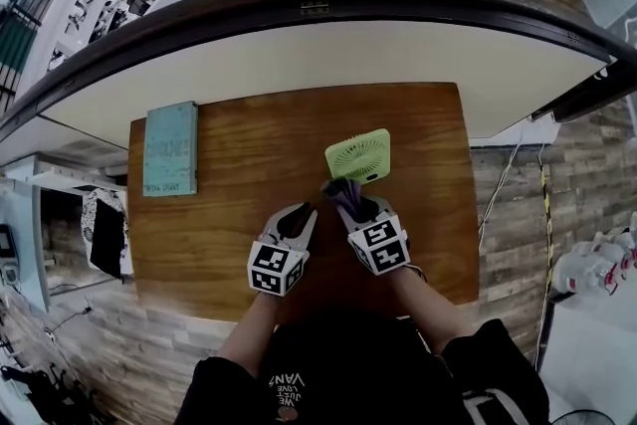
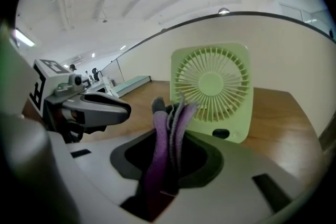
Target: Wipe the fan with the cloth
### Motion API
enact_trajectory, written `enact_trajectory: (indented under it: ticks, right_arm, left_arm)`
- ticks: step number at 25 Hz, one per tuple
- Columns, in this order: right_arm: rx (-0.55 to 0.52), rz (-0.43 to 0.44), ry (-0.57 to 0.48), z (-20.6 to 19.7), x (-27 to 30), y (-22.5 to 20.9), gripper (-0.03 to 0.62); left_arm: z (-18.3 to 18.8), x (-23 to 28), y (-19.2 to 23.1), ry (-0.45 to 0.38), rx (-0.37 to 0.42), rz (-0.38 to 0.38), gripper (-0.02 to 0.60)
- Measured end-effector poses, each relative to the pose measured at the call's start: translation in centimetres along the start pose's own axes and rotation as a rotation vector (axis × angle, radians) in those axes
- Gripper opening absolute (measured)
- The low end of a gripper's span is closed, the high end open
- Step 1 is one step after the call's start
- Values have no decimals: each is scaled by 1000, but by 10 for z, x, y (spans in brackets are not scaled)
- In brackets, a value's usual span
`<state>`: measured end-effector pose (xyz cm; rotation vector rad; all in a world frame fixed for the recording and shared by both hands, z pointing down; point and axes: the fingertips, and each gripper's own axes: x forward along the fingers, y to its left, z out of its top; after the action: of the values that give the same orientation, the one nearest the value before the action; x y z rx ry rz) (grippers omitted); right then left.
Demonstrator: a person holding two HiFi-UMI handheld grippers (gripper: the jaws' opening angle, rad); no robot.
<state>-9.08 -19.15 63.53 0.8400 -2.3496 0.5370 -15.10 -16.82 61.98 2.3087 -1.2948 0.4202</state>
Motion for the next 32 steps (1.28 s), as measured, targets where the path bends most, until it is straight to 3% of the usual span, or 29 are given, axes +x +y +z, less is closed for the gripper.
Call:
enact_trajectory:
  ticks: [6,14,19,25,32]
  right_arm:
    - [41,-79,9,-8,-16,-34,117]
    - [171,-231,-8,-17,-43,-107,117]
    - [240,-291,-19,-22,-54,-131,117]
    - [210,-275,-31,-16,-64,-124,117]
    - [143,-167,-112,2,-96,-81,117]
  left_arm:
    - [2,-3,4,-18,-13,18,38]
    - [3,0,-3,-23,-31,16,18]
    - [6,-3,-7,-33,-41,12,15]
    - [13,-9,-13,-52,-37,27,12]
    - [33,-30,-24,-130,-38,83,12]
